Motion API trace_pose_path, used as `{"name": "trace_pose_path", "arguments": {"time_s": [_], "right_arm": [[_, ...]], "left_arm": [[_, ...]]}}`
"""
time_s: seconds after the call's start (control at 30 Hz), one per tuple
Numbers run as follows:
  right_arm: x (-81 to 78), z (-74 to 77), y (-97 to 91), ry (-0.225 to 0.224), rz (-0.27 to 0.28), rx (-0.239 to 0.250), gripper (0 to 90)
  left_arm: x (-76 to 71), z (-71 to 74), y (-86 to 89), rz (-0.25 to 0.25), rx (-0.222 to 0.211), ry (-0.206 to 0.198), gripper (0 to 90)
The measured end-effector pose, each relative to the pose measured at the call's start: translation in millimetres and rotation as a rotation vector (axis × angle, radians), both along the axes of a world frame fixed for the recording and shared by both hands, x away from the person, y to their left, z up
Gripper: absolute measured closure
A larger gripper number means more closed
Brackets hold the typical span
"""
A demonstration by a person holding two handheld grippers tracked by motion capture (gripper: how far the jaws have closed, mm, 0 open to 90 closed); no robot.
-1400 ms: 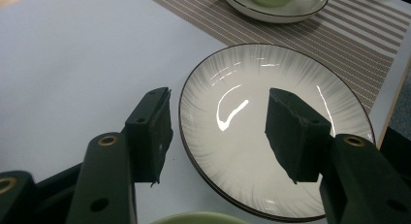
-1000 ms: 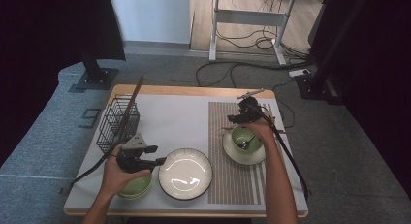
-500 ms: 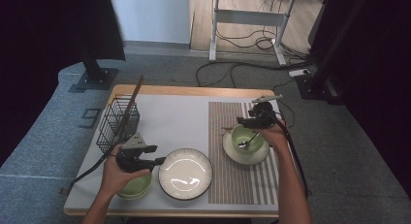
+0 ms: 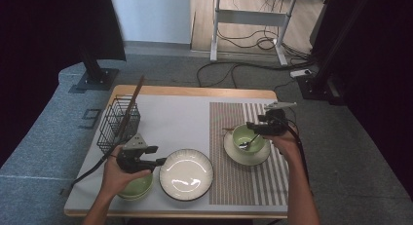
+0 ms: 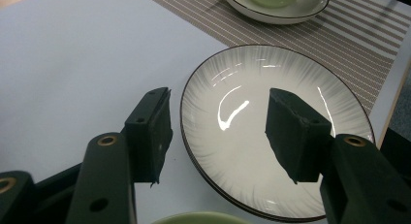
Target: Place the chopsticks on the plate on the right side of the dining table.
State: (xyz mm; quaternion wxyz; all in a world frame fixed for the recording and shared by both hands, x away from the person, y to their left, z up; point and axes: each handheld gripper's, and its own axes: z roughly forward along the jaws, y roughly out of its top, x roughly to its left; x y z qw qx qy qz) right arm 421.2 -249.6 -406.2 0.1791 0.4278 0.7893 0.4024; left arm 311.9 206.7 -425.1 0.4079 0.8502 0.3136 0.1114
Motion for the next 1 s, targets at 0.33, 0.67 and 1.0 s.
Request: {"name": "trace_pose_path", "arguments": {"time_s": [0.33,0.67,1.0], "right_arm": [[-13.6,-6.8,-20.3,-0.021,-0.029,0.053,37.1],[-21.7,-19.8,-34.9,-0.011,-0.054,0.071,37.2],[-22.3,-32.0,-42.0,-0.011,-0.069,0.064,37.2]], "left_arm": [[-0.4,0.2,0.4,0.002,0.0,0.0,42.4],[-0.3,0.8,1.8,0.008,0.0,-0.003,42.4],[0.2,1.2,3.7,0.015,0.001,-0.004,42.4]]}}
